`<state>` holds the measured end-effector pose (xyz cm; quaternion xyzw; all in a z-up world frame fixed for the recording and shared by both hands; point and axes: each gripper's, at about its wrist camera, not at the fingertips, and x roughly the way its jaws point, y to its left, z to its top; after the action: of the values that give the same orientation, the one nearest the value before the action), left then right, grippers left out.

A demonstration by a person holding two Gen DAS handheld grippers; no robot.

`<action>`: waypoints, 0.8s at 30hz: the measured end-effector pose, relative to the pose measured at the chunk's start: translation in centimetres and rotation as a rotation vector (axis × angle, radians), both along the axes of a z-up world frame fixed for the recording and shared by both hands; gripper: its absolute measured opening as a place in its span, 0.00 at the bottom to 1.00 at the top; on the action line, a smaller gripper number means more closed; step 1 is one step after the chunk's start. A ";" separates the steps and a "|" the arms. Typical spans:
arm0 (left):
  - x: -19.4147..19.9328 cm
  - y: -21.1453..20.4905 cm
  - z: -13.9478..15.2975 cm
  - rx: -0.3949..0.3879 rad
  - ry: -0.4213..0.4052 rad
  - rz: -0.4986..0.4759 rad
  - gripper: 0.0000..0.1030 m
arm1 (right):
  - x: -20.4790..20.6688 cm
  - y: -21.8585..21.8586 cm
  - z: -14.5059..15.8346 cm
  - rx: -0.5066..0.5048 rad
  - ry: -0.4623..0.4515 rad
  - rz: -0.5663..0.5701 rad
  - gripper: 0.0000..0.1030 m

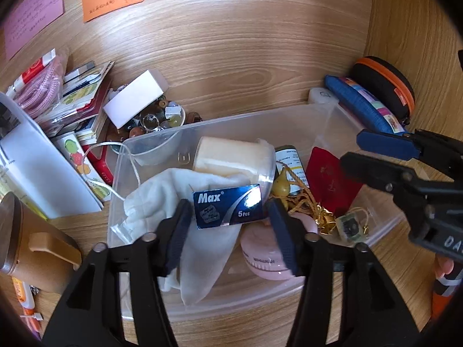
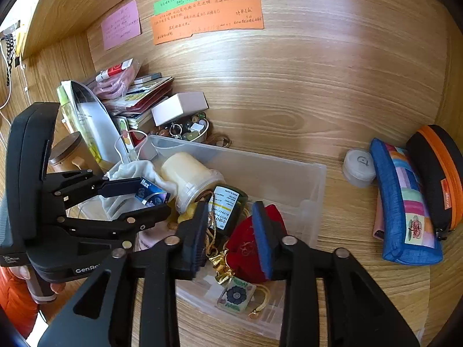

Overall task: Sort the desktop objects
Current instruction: 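Open both grippers to drop the Max box and green packet into the box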

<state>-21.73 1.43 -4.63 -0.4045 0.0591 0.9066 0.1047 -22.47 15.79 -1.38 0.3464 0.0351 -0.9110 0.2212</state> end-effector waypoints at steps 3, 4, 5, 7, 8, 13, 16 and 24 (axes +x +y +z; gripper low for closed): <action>0.6 0.0 0.2 -0.024 0.011 0.018 0.66 | 0.2 0.0 0.4 0.005 0.007 -0.007 0.52; 0.8 0.0 0.3 -0.029 0.014 0.023 0.69 | 0.4 0.1 0.5 0.000 0.009 -0.008 0.55; 1.0 -0.1 0.4 -0.032 0.018 0.027 0.72 | 0.5 0.2 0.7 -0.009 0.011 -0.008 0.57; 1.6 -0.4 0.8 -0.037 0.037 0.043 0.80 | 0.7 0.4 1.0 -0.027 0.009 -0.009 0.63; 1.9 -0.6 1.0 -0.038 0.049 0.053 0.82 | 0.9 0.5 1.3 -0.034 0.008 -0.008 0.63; 3.2 -1.7 2.1 -0.023 0.081 0.084 0.93 | 1.7 0.8 1.9 -0.046 -0.007 -0.005 0.73; 3.9 -2.3 2.7 -0.020 0.098 0.107 0.94 | 2.6 1.2 2.5 -0.055 0.008 -0.019 0.84; 7.0 -4.1 4.9 0.009 0.210 0.226 0.95 | 5.2 1.8 3.9 -0.050 0.054 -0.058 0.98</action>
<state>-14.70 -2.65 0.23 -0.3112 0.0200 0.9501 -0.0028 -17.25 17.55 2.50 0.3169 0.0084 -0.9266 0.2021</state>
